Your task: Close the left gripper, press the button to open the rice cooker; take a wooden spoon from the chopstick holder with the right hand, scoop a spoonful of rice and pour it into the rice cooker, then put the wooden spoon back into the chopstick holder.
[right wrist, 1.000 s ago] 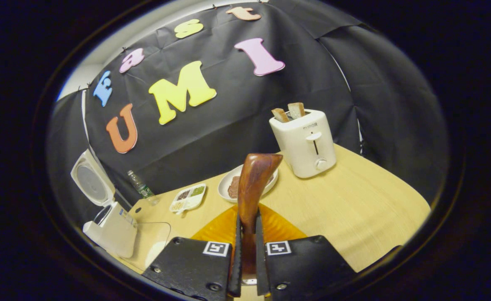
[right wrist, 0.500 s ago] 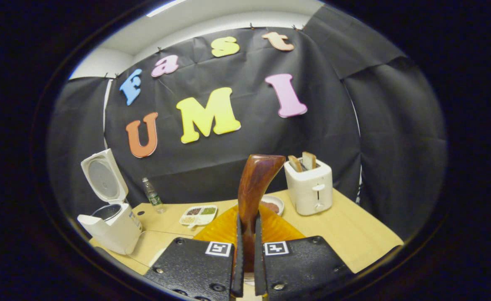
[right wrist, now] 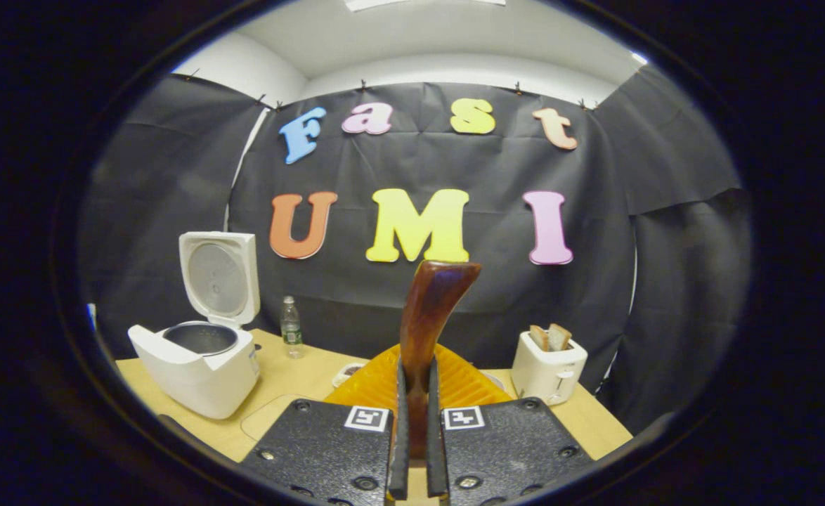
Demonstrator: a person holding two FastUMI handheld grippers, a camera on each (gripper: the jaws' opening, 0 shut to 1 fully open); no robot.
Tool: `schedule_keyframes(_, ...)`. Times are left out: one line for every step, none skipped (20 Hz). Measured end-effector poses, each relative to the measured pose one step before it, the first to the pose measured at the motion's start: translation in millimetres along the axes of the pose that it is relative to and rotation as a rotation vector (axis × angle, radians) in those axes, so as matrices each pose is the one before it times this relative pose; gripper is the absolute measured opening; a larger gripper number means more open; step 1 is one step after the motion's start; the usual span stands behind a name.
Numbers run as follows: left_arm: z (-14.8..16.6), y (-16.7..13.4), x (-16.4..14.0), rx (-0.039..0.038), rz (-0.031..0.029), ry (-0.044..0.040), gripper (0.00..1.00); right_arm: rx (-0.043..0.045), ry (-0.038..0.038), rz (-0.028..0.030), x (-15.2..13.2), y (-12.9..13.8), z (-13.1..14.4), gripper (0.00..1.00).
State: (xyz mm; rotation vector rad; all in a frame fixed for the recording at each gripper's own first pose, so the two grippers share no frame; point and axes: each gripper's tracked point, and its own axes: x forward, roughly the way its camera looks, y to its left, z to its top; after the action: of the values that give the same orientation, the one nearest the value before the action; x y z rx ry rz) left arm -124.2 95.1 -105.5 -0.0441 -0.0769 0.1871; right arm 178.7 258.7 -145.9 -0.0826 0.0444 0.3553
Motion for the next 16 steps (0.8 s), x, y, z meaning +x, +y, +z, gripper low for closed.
schedule_keyframes(-0.53, 0.20, -1.03, 0.00141, 0.00081, 0.00147, 0.94, -0.00203, 0.00728, 0.00186, 1.43, 8.34, -4.35, 0.15)
schedule_keyframes(-0.95, 1.68, 0.08, 0.00228, 0.00347, 0.00116, 0.94, 0.00316, 0.00493, -0.00619, 1.85, 6.98, -3.98, 0.15)
schedule_keyframes(0.14, 0.98, -0.56, 0.00516, 0.00056, -0.00354, 0.94, 0.00193, 0.00519, -0.00265, 2.42, 8.00, -5.00, 0.15)
schedule_keyframes(0.34, 1.36, 0.48, 0.00488, 0.00226, -0.00397, 0.94, 0.00340, 0.00742, 0.00106, 3.42, 7.45, -5.80, 0.15)
schedule_keyframes(-0.53, 0.32, 0.49, 0.00189, 0.00245, 0.00059, 0.94, 0.00502, 0.01324, 0.00190, 5.09, 6.92, -8.32, 0.15)
schedule_keyframes(-2.18, 2.87, -0.87, -0.00147, 0.00388, 0.00077, 0.94, 0.00670, 0.01267, 0.00242, 5.03, 6.07, -7.99, 0.15)
schedule_keyframes(-1.23, 2.27, 0.93, -0.00336, 0.00559, -0.00350, 0.94, 0.00356, 0.00594, 0.00138, 5.61, 5.04, -7.26, 0.15)
schedule_keyframes(-1.16, 1.03, 0.04, -0.00304, 0.00397, -0.00037, 0.94, -0.00560, 0.01017, -0.00553, 6.55, 3.29, -9.62, 0.15)
schedule_keyframes(-1.65, 1.64, -1.69, -0.00477, 0.00267, 0.00248, 0.94, -0.01072, 0.01425, -0.01267, 6.42, -0.14, -12.28, 0.15)
schedule_keyframes(-1.16, 0.67, 2.20, -0.00437, 0.00030, 0.00356, 0.94, -0.01047, 0.01540, -0.01994, 6.04, -1.11, -12.33, 0.16)
schedule_keyframes(-2.28, 0.16, 0.79, -0.00200, -0.00028, 0.00593, 0.94, -0.00350, 0.01344, -0.01419, 4.15, -0.56, -11.31, 0.15)
schedule_keyframes(-2.56, 2.23, 0.44, 0.00138, 0.00227, 0.00398, 0.94, 0.00108, 0.01270, -0.00211, 5.21, 1.50, -10.05, 0.16)
schedule_keyframes(-1.90, 1.81, 1.10, 0.00278, 0.00242, 0.00069, 0.94, 0.00433, 0.01716, -0.00361, 3.49, 0.42, -10.10, 0.13)
schedule_keyframes(-1.23, 0.00, 1.48, 0.00120, 0.00268, 0.00268, 0.94, 0.00504, 0.01516, -0.00890, 3.62, -2.40, -8.18, 0.15)
schedule_keyframes(-1.40, 0.07, 1.13, 0.00036, 0.00112, 0.00517, 0.94, 0.00672, 0.00701, -0.01376, 2.89, -3.05, -5.94, 0.15)
schedule_keyframes(-2.43, -0.42, -1.21, 0.00039, -0.00180, 0.00333, 0.94, 0.00845, 0.00268, -0.01472, 2.12, -2.73, -4.34, 0.15)
